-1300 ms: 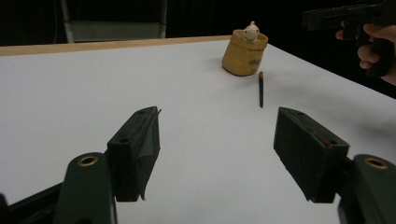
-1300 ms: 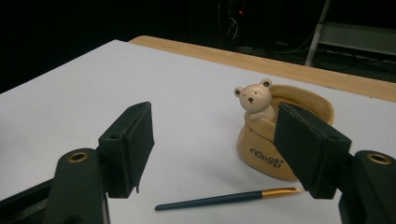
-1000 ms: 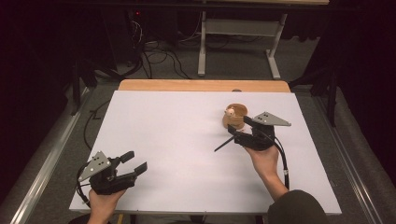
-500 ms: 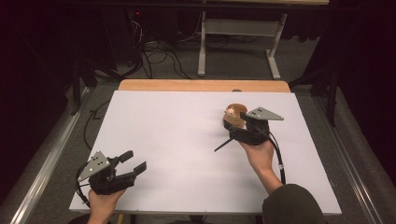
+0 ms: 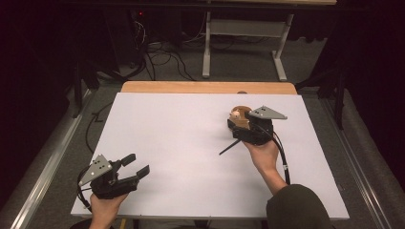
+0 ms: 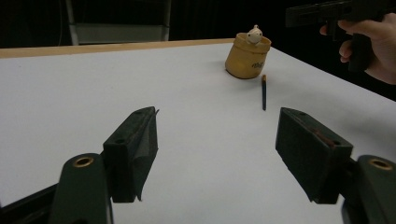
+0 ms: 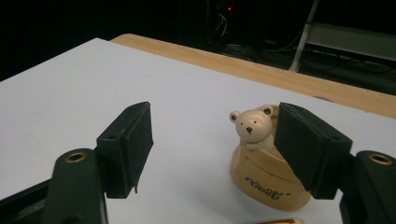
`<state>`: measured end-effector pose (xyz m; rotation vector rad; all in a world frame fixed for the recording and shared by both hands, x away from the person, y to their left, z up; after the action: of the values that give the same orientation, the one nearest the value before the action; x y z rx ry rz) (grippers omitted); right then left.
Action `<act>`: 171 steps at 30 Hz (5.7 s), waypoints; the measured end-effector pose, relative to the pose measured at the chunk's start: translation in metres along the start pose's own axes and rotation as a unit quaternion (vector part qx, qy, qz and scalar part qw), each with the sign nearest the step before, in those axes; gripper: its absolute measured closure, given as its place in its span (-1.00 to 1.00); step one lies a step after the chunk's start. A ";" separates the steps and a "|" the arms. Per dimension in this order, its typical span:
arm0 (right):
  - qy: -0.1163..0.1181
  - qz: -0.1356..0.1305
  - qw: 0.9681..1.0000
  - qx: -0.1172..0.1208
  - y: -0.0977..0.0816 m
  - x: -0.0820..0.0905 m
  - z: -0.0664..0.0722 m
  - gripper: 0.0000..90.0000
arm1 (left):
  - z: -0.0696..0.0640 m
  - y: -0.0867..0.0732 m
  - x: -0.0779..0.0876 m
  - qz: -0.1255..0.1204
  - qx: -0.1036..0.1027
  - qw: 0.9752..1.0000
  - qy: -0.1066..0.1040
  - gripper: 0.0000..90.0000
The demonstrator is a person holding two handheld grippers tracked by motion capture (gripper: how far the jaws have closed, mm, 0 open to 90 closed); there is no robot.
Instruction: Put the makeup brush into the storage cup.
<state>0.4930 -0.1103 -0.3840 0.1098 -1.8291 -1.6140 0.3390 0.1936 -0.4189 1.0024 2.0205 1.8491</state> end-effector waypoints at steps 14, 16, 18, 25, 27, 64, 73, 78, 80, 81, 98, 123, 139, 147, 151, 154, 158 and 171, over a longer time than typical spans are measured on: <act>0.000 0.035 0.999 -0.005 -0.002 0.000 -0.002 -0.32 | 0.001 0.001 0.001 -0.002 -0.001 1.000 0.003 -0.33; 0.000 0.042 0.999 -0.006 -0.002 0.000 -0.002 -0.32 | 0.001 0.001 0.002 -0.003 -0.001 1.000 0.003 -0.34; -0.001 0.052 0.999 -0.008 -0.003 0.000 -0.003 -0.32 | 0.001 0.001 0.002 -0.004 -0.001 1.000 0.004 -0.34; 0.001 0.092 0.995 -0.021 -0.007 0.001 -0.004 -0.32 | 0.001 0.002 0.002 -0.006 0.000 1.000 0.004 -0.33; 0.002 0.105 0.994 -0.023 -0.007 0.001 -0.005 -0.31 | 0.001 0.002 0.002 -0.006 -0.001 1.000 0.004 -0.33; -0.004 0.335 0.940 -0.063 -0.047 -0.017 0.003 -0.25 | -0.001 0.002 0.001 -0.003 0.000 1.000 -0.004 -0.33; -0.022 0.361 0.930 -0.070 -0.057 -0.022 0.003 -0.34 | -0.001 0.002 0.002 -0.005 -0.001 1.000 -0.004 -0.33; -0.028 0.371 0.926 -0.071 -0.063 -0.025 0.004 -0.37 | -0.002 0.003 0.003 -0.006 -0.002 1.000 -0.004 -0.33; -0.027 0.377 0.923 -0.071 -0.066 -0.027 0.004 -0.37 | -0.002 0.003 0.003 -0.006 -0.002 1.000 -0.005 -0.33; -0.027 0.378 0.922 -0.071 -0.068 -0.028 0.004 -0.37 | -0.002 0.003 0.003 -0.006 -0.002 1.000 -0.005 -0.33; -0.039 0.411 0.908 -0.072 -0.086 -0.040 0.004 -0.39 | -0.002 0.003 0.004 -0.008 -0.003 1.000 -0.006 -0.33; -0.066 0.433 0.895 -0.086 -0.096 -0.054 -0.002 -0.40 | -0.003 0.004 0.003 -0.009 -0.003 1.000 -0.006 -0.33; -0.073 0.436 0.893 -0.076 -0.097 -0.050 -0.008 -0.12 | -0.003 0.004 0.003 -0.010 -0.003 1.000 -0.007 -0.33; -0.073 0.439 0.892 -0.075 -0.097 -0.046 -0.012 0.02 | -0.003 0.004 0.004 -0.010 -0.003 1.000 -0.007 -0.33; -0.071 0.440 0.892 -0.075 -0.098 -0.044 -0.014 0.07 | -0.003 0.004 0.004 -0.011 -0.003 1.000 -0.007 -0.33; -0.070 0.442 0.891 -0.075 -0.099 -0.041 -0.015 0.11 | -0.003 0.004 0.004 -0.011 -0.003 1.000 -0.006 -0.33; -0.068 0.442 0.891 -0.074 -0.099 -0.040 -0.017 0.14 | -0.004 0.004 0.004 -0.010 -0.005 1.000 -0.007 -0.33; -0.064 0.444 0.891 -0.076 -0.102 -0.031 -0.024 0.31 | -0.004 0.004 0.004 -0.010 -0.006 1.000 -0.006 -0.33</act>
<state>0.4918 -0.1385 -0.4895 -0.8098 -1.4751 -1.0868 0.3355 0.1928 -0.4139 0.9841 2.0032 1.8385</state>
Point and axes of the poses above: each handheld gripper's, and its own axes: x roughly backward along the jaws, y roughly out of its top, z roughly to its left, the point moved 10 cm from there along -x, roughly forward along the jaws
